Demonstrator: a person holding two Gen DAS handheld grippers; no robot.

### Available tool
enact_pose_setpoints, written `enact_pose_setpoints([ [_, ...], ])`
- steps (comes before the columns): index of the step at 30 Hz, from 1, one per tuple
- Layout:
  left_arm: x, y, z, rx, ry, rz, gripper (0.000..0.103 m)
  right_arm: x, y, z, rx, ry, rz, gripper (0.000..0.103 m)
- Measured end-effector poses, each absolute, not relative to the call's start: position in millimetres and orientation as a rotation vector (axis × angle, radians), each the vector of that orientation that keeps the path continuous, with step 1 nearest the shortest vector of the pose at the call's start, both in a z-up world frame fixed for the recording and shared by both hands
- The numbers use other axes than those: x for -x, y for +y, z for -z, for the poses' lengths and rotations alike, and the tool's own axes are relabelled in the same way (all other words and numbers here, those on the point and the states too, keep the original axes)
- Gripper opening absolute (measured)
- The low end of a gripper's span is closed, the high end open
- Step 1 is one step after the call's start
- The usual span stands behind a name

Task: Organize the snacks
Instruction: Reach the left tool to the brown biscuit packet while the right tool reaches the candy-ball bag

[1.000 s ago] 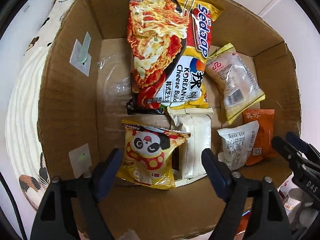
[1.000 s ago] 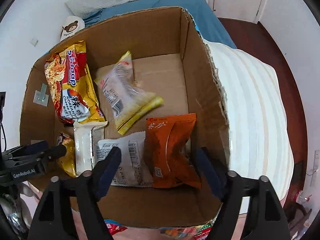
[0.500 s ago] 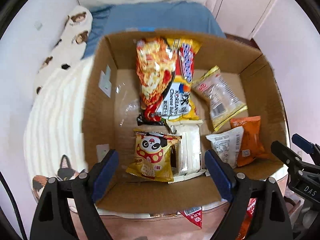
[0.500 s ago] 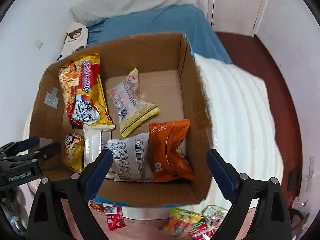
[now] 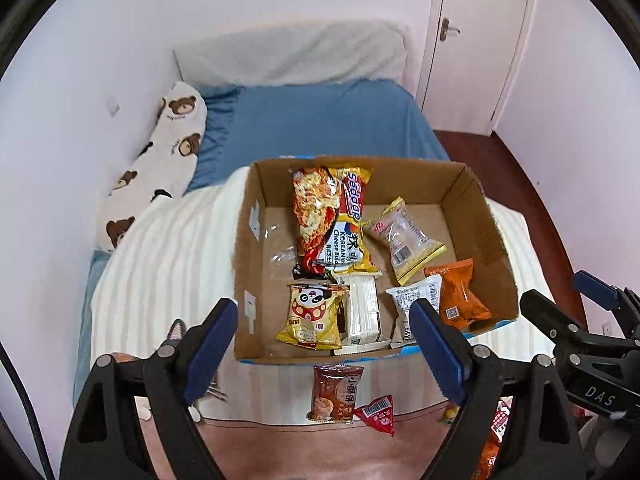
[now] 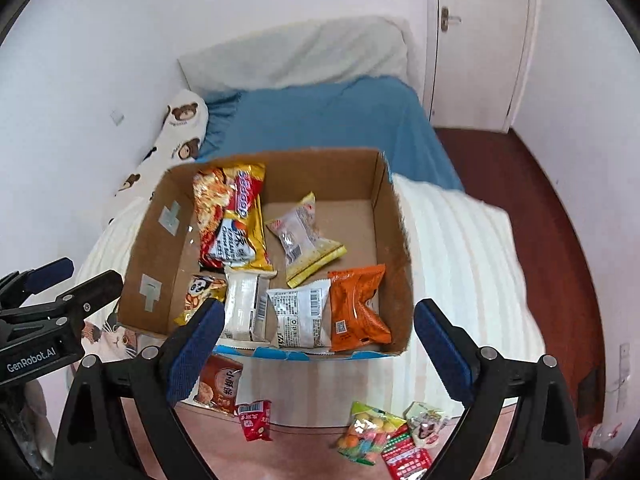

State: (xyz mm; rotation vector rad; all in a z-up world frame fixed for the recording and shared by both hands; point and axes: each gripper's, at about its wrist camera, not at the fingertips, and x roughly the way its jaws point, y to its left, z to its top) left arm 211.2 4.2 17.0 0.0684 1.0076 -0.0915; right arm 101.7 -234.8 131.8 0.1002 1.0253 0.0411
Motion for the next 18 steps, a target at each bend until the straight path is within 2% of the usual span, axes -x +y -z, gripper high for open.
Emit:
enact_pose_setpoints([
  [11,-172.0,11.7,-40.0,-0.056,0.937,0.079,0.088,-59.9,-235.1,-175.1,-0.139,0.912,-0.04,0.097],
  [18,-146.7,9.7,-14.7,-0.075,0.992,0.068,0.088,-35.6,-250.3,-167.0,-0.236,0.941,-0.038,0.098],
])
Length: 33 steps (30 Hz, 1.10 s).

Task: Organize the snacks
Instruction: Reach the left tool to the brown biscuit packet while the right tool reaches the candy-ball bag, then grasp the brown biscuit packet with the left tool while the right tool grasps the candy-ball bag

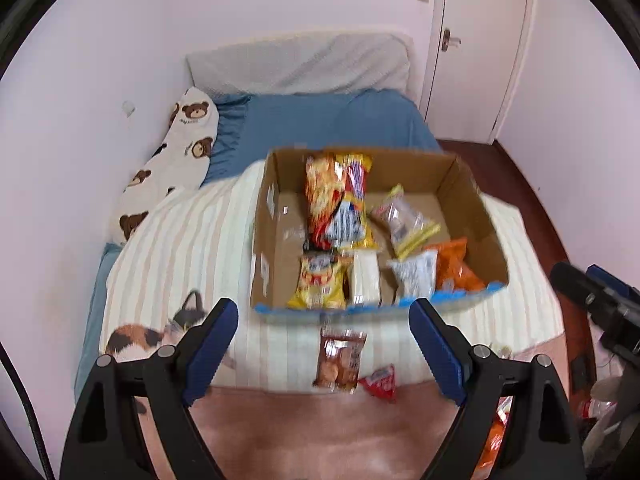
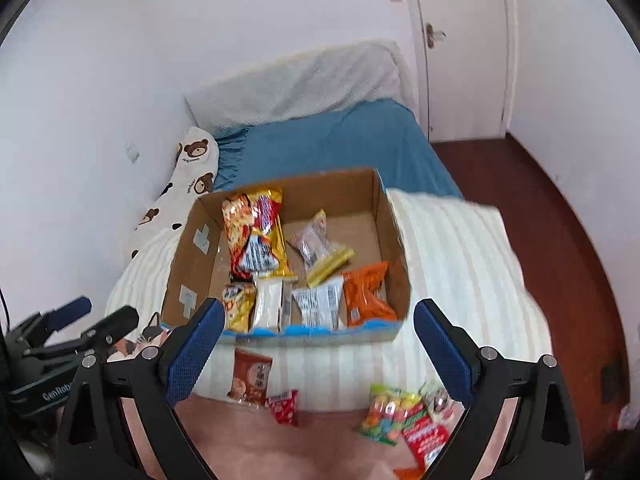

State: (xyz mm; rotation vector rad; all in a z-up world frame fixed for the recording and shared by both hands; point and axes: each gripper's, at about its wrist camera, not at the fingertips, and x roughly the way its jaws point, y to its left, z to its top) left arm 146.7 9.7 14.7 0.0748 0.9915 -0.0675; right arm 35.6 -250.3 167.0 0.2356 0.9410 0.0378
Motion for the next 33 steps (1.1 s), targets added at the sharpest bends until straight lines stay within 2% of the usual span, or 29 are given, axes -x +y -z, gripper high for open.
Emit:
enact_pose_setpoints([
  [5,-137.3,11.2,41.8,-0.099,1.124,0.039,0.088,-15.6,-281.4,-122.7,-0.358,1.056,0.0,0.098],
  [13,-146.5,16.4,119.4,-0.124,1.285,-0.024,0.087,-2.9,-322.0,6.7,-0.548,1.318,0.058,0.097],
  [14,-149.6,16.6,126.4,-0.127,1.298,-0.022,0.087,-4.2,-322.0,21.2,-0.566,1.343,0.059,0.094],
  [15,-154.3,15.9,134.5,-0.132,1.314,-0.02,0.087,-3.5,-321.3,37.8,-0.597,1.366,0.048,0.087],
  [18,-167.0,8.5,154.6,-0.139,1.36,0.022,0.087,-2.1,-316.1,78.9,-0.616,1.429,0.073,0.084],
  [27,-199.1,-21.7,219.2,-0.212,1.488,0.086,0.087,-19.7,-294.1,117.8,-0.519,1.501,0.103,0.084],
  [28,-199.7,-21.7,221.3,-0.2,1.484,0.095,0.084,-22.1,-291.5,119.6,-0.507,1.506,0.104,0.084],
  [30,-198.9,-20.5,222.7,-0.183,1.468,0.102,0.057,-25.6,-288.2,122.9,-0.495,1.51,0.113,0.083],
  [32,-195.6,-19.3,222.6,-0.183,1.459,0.106,0.055,-27.7,-285.8,124.8,-0.482,1.515,0.127,0.08],
  [33,-192.9,-18.2,221.9,-0.179,1.458,0.109,0.055,-28.8,-283.4,124.4,-0.47,1.513,0.126,0.073],
])
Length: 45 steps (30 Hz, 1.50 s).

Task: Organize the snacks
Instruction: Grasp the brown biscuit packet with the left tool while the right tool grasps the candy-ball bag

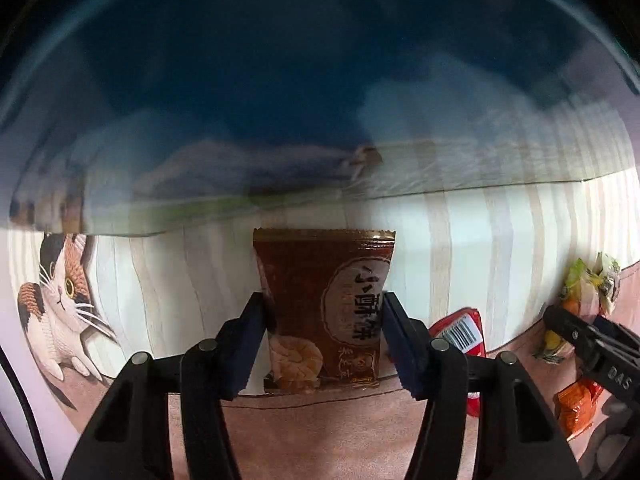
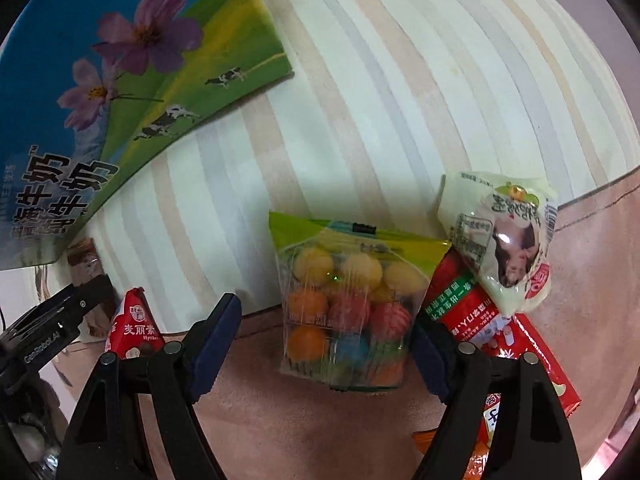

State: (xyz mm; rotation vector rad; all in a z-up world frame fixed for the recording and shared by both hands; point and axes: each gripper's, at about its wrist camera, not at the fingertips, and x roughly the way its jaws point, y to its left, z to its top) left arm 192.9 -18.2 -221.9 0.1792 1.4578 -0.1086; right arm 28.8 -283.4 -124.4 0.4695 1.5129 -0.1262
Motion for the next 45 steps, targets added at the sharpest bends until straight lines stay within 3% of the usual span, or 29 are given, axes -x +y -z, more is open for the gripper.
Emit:
enact_pose_setpoints([
  [3,-181.2,-11.1,218.9,-0.172,1.46,0.103,0.055,-36.3,-273.8,123.8,-0.429,1.524,0.102,0.058],
  [19,-55.0,38.1,257.8,0.046,1.696,0.061,0.055,36.7,-187.2,139.1,-0.101,1.745,-0.221,0.057],
  [37,-82.6,20.6,262.6,0.03,1.708,0.025,0.057,22.3,-184.6,158.5,-0.09,1.754,-0.173,0.064],
  [45,-72.0,32.1,253.4,0.046,1.694,0.045,0.054,61.0,-180.7,153.3,-0.098,1.703,-0.164,0.057],
])
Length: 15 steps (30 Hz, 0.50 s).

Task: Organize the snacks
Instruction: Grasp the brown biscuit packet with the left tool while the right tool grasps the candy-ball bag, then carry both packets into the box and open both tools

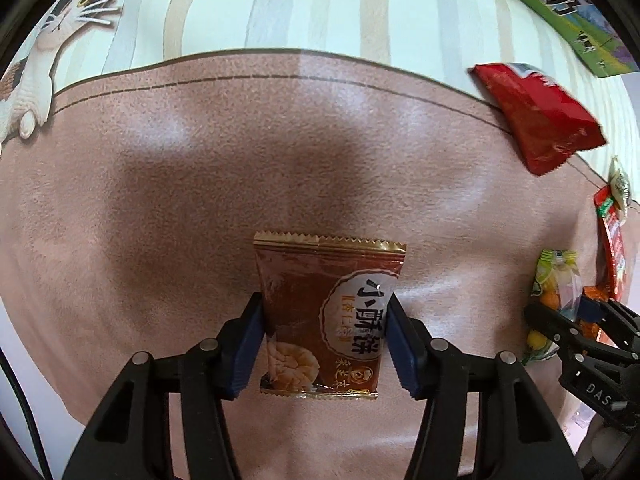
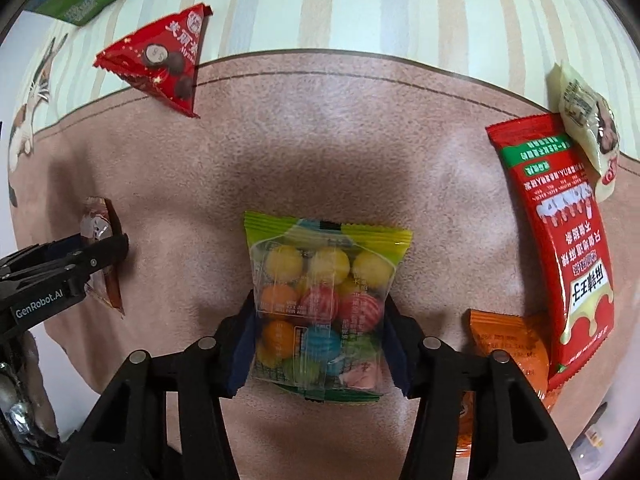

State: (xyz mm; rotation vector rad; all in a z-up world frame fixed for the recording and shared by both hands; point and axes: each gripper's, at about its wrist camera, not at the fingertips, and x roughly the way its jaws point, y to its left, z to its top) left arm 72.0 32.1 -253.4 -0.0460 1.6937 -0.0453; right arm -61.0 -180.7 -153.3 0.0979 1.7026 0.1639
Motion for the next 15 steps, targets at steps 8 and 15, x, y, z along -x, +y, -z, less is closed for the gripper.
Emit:
enact_pose_setpoints([
  [8,-80.9,21.7,203.7,0.046,1.654,0.124,0.054,71.9,-185.4,132.7,-0.124,1.659,-0.19,0.056],
  [15,-103.1,9.5,116.6,0.074,1.508,0.235,0.054,56.1,-193.2,79.5,-0.193,1.548,-0.254,0.056],
])
